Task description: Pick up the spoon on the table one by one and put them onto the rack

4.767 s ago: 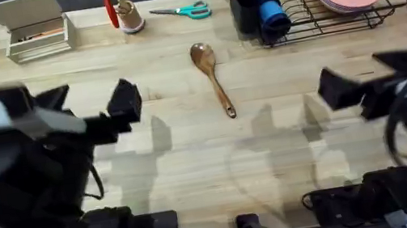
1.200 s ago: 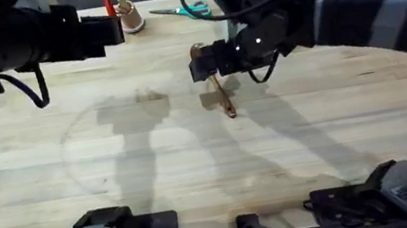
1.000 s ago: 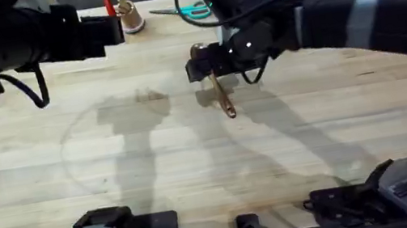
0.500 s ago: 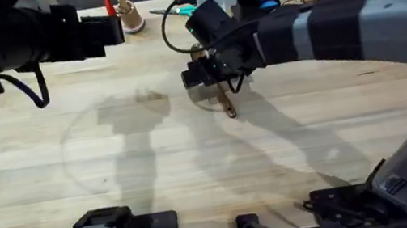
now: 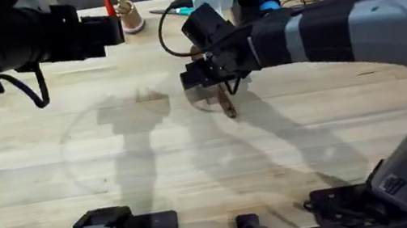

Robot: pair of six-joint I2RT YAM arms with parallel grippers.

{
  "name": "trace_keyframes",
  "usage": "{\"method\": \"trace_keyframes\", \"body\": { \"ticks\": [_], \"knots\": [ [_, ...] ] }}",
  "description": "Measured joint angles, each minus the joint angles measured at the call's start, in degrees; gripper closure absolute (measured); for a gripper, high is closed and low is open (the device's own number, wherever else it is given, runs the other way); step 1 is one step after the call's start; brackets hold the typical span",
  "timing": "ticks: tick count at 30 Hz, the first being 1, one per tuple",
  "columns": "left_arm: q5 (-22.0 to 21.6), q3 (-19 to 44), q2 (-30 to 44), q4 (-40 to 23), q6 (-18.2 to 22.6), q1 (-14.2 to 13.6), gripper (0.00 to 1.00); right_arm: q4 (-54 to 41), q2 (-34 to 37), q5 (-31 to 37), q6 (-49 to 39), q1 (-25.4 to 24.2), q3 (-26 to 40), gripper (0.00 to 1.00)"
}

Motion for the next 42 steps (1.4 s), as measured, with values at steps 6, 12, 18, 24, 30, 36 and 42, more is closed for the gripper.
{"method": "trace_keyframes", "body": {
  "ticks": [6,12,18,24,30,36,42],
  "knots": [
    [0.01,0.0,0.0,0.0,0.0,0.0,0.008,0.07,0.17,0.9,0.11,0.47,0.0,0.259],
    [0.0,0.0,0.0,0.0,0.01,0.0,0.008,0.15,0.26,1.29,0.28,0.53,0.0,0.602],
    [0.0,0.0,0.0,0.0,0.0,0.0,0.008,0.46,0.26,1.4,0.66,0.59,0.13,0.959],
    [0.0,0.0,0.0,-0.02,0.0,0.0,0.008,0.35,0.26,1.22,-0.1,0.61,0.26,0.96],
    [0.0,0.0,0.0,0.0,0.0,0.0,0.008,-0.35,0.26,0.12,-4.52,0.85,1.95,0.966],
    [0.0,0.0,0.0,0.0,0.01,0.02,0.008,-0.28,-0.23,-0.4,-9.62,0.99,5.84,0.969],
    [0.0,0.0,0.0,0.0,0.0,0.01,0.007,-0.44,-4.6,-0.46,-14.43,0.99,9.21,0.97]
  ]
}}
